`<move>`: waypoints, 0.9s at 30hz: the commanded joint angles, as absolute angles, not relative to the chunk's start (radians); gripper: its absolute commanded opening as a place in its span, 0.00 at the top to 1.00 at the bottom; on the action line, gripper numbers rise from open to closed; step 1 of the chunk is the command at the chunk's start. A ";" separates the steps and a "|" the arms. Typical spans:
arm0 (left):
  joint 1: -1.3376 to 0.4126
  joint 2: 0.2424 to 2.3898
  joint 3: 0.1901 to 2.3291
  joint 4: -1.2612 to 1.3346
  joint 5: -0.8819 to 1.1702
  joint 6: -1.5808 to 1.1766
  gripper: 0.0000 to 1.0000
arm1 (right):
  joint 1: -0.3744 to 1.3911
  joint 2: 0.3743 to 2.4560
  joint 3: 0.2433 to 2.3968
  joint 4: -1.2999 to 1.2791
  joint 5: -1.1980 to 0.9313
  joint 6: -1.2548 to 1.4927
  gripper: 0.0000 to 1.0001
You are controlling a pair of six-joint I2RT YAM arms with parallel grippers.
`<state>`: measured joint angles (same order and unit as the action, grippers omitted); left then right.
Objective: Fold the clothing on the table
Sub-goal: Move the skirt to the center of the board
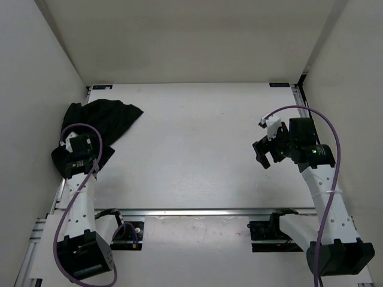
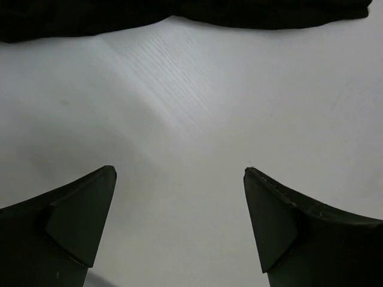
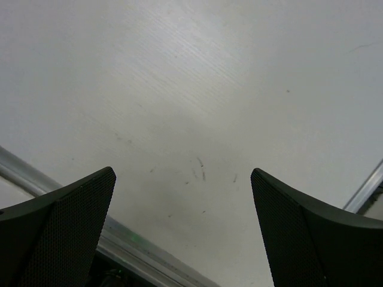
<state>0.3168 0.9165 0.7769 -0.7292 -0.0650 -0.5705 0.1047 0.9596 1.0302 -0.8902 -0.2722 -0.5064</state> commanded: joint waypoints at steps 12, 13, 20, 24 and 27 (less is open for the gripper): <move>0.155 0.876 0.545 -0.229 -0.456 -1.012 0.01 | 0.094 1.042 1.078 -0.891 0.078 -0.676 0.01; 0.166 0.873 0.529 -0.215 -0.459 -1.026 0.01 | 0.094 1.046 1.078 -0.894 0.106 -0.692 0.01; 0.267 0.963 0.439 -0.080 -0.434 -1.039 0.02 | 0.141 1.068 1.088 -0.951 0.290 -0.735 0.00; 0.252 1.043 0.449 0.026 -0.417 -1.031 0.01 | 0.156 1.083 1.111 -0.980 0.348 -0.732 0.01; 0.255 1.110 0.475 0.095 -0.420 -1.025 0.01 | 0.173 1.094 1.124 -0.995 0.383 -0.712 0.01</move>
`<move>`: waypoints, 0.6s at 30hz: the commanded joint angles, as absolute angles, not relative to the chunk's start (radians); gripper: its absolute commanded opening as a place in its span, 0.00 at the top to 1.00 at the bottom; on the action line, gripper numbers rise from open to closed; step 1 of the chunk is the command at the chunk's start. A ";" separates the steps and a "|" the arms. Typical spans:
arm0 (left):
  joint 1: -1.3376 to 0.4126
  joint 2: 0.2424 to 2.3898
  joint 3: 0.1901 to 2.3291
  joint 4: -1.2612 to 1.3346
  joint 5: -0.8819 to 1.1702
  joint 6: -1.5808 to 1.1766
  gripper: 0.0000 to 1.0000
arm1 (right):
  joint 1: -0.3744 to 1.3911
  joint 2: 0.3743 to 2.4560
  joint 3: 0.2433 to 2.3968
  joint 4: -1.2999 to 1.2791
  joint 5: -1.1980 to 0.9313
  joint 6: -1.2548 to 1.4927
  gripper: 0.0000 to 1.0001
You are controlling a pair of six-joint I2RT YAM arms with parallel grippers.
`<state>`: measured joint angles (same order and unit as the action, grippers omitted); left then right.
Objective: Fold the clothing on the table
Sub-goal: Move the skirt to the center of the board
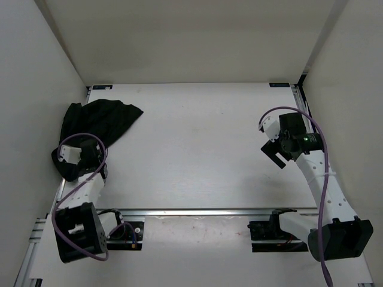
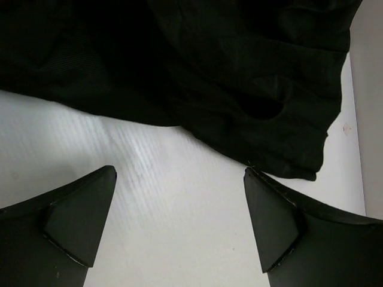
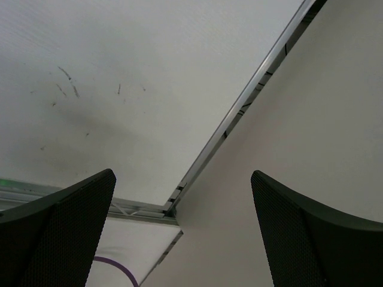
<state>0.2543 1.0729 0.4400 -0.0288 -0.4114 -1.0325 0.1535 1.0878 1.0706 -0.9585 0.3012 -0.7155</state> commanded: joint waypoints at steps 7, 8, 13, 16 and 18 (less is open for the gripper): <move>0.259 1.245 0.590 0.106 -0.463 -1.002 0.01 | 0.173 1.107 1.132 -1.014 0.432 -0.710 0.00; 0.261 1.252 0.595 0.115 -0.480 -0.991 0.01 | 0.169 1.109 1.126 -1.012 0.436 -0.719 0.01; 0.273 1.302 0.627 0.121 -0.503 -0.997 0.03 | 0.170 1.109 1.106 -0.991 0.471 -0.756 0.01; 0.291 1.328 0.630 0.127 -0.509 -1.012 0.05 | 0.164 1.121 1.117 -0.956 0.485 -0.793 0.00; 0.278 1.341 0.637 0.112 -0.529 -1.019 0.06 | 0.147 1.140 1.140 -0.950 0.480 -0.814 0.01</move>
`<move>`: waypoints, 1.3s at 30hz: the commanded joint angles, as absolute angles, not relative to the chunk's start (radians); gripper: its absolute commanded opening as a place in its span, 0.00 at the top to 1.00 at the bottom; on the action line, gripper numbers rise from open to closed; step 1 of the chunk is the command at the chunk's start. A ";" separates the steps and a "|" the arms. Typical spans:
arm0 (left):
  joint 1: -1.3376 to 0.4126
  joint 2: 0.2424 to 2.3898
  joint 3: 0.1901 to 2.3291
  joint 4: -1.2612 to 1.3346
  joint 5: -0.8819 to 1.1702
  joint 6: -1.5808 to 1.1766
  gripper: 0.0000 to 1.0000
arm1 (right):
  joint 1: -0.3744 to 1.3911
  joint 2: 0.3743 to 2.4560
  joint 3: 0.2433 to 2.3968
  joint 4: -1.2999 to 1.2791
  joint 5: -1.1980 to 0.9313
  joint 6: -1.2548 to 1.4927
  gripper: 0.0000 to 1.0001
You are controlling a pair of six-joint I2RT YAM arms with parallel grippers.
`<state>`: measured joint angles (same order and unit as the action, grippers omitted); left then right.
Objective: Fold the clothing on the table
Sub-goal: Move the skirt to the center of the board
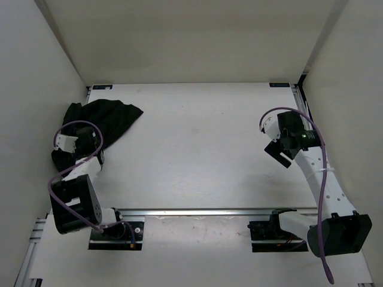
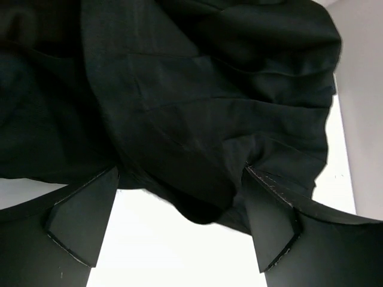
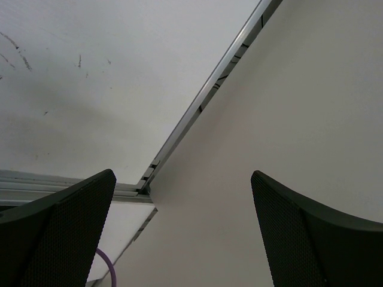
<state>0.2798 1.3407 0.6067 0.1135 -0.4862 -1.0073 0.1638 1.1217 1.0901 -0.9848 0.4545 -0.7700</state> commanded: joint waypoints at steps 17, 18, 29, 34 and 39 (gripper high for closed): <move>0.305 1.382 0.632 0.123 -0.526 -0.970 0.16 | 0.123 1.170 1.150 -0.954 0.442 -0.749 0.01; 0.301 1.390 0.634 0.130 -0.525 -0.973 0.19 | 0.121 1.175 1.152 -0.950 0.443 -0.736 0.01; 0.305 1.428 0.673 0.149 -0.494 -0.959 1.00 | 0.092 1.138 1.104 -0.911 0.460 -0.764 0.01; 0.296 1.384 0.764 0.101 -0.470 -0.872 1.00 | 0.069 1.143 1.085 -0.876 0.443 -0.744 0.01; 0.242 1.332 0.917 0.074 -0.359 -0.710 1.00 | 0.043 1.150 1.069 -0.848 0.402 -0.672 0.01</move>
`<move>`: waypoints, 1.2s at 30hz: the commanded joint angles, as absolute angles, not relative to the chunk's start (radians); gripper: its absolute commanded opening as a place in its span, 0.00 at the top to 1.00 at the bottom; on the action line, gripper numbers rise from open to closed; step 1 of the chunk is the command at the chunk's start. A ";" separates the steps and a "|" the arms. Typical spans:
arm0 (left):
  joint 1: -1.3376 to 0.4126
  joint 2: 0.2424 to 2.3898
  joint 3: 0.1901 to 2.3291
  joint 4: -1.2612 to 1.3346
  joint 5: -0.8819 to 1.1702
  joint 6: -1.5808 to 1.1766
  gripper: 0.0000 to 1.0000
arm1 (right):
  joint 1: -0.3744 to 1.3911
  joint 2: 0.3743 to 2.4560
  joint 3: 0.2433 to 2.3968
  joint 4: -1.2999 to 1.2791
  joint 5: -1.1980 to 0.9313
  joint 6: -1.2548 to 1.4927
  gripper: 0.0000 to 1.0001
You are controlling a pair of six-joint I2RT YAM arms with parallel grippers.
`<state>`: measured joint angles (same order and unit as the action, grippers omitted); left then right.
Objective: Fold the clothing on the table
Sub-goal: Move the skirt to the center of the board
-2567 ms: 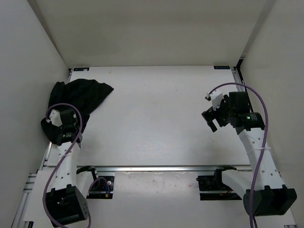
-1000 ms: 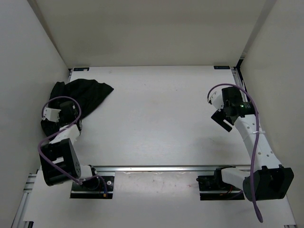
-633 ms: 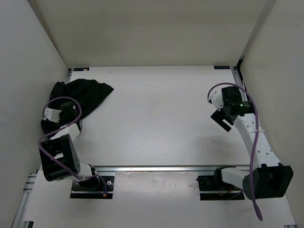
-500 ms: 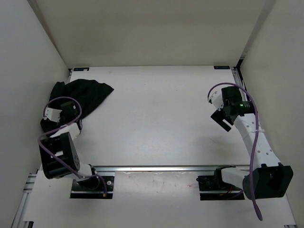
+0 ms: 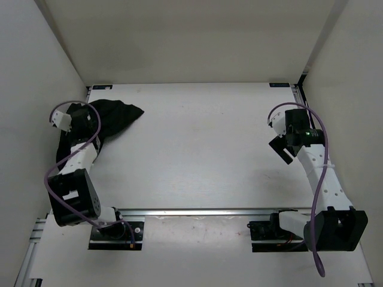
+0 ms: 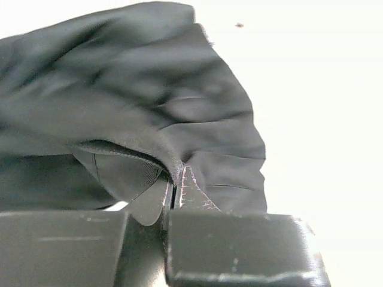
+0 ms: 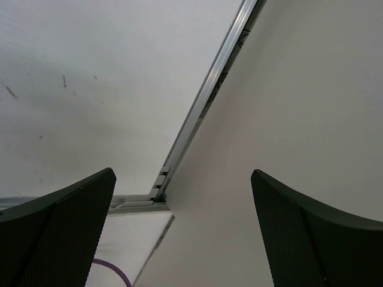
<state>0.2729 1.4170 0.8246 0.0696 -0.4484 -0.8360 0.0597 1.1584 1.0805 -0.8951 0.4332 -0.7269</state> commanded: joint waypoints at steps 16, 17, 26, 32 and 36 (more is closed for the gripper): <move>-0.109 1.448 1.327 -0.086 0.296 -0.738 1.00 | -0.075 1.025 0.940 -0.684 0.194 -0.540 0.01; -0.135 1.462 1.327 -0.066 0.339 -0.756 1.00 | -0.084 1.016 0.940 -0.687 0.178 -0.535 0.01; -0.425 1.571 1.338 -0.048 0.377 -0.807 1.00 | -0.137 1.066 1.188 -0.914 -0.299 -0.473 0.01; -0.607 1.539 1.180 -0.038 0.350 -0.821 0.01 | -0.138 1.161 1.264 -1.020 -0.454 -0.439 0.01; -0.560 1.442 1.077 -0.014 0.362 -0.830 0.01 | -0.172 1.252 1.275 -1.112 -0.587 -0.466 0.00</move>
